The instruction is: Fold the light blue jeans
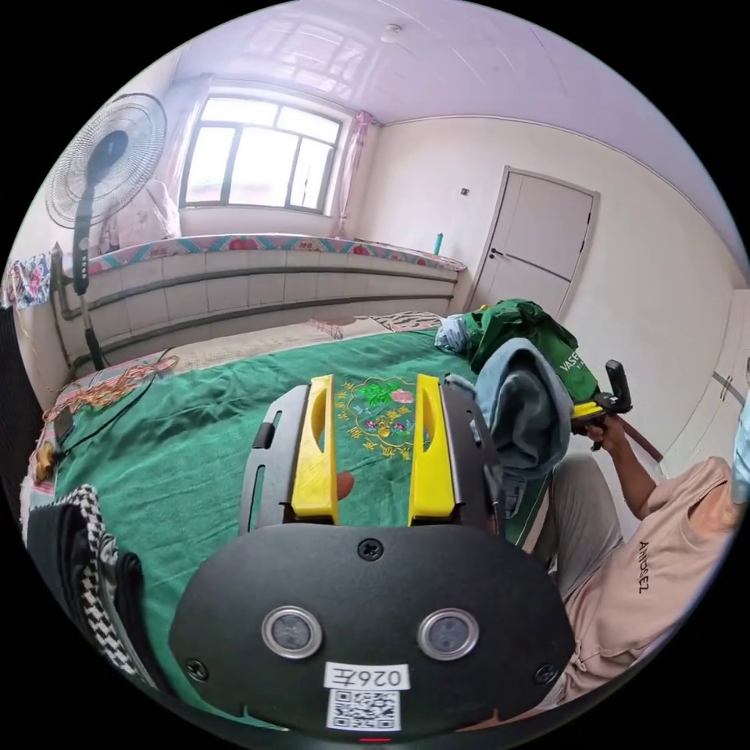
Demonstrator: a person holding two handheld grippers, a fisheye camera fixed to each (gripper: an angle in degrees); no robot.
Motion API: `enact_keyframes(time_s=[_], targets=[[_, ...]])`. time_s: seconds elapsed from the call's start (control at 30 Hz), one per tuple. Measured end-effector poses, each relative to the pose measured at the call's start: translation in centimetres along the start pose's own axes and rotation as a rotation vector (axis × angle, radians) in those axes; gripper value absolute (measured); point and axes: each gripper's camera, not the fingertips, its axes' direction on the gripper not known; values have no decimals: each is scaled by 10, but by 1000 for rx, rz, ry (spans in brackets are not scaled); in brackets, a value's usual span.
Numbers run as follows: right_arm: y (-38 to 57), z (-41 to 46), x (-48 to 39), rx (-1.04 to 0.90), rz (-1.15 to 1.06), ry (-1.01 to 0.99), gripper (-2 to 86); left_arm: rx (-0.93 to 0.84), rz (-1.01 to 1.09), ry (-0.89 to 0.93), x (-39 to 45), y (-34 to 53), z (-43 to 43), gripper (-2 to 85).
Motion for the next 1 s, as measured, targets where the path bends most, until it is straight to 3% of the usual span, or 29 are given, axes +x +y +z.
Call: enact_keyframes(time_s=[0.1, 0.2, 0.43, 0.53, 0.6, 0.67, 0.87, 0.93, 1.0], targets=[[23, -48, 13, 138, 125, 155, 43, -77, 35, 63, 12, -35, 80, 201], [23, -86, 4, 278, 119, 121, 76, -192, 80, 166, 30, -59, 167, 238], [-58, -42, -53, 224, -89, 75, 210, -250, 113, 306, 67, -84, 280, 284], [-104, 24, -58, 79, -154, 34, 231, -327, 131, 347, 86, -90, 325, 285], [-125, 97, -55, -264, -234, -21, 89, -485, 134, 507, 101, -89, 364, 153], [-124, 112, -46, -352, -204, -7, 11, -523, 109, 522, 101, -94, 369, 104], [-84, 2, -19, -15, -65, 17, -11, -343, 140, 600, 118, -121, 294, 75], [-90, -17, -23, 60, -58, 11, -12, -286, 162, 523, 126, -146, 252, 70], [-119, -34, -40, 182, -68, 7, -12, -220, 197, 326, 140, -190, 181, 66]])
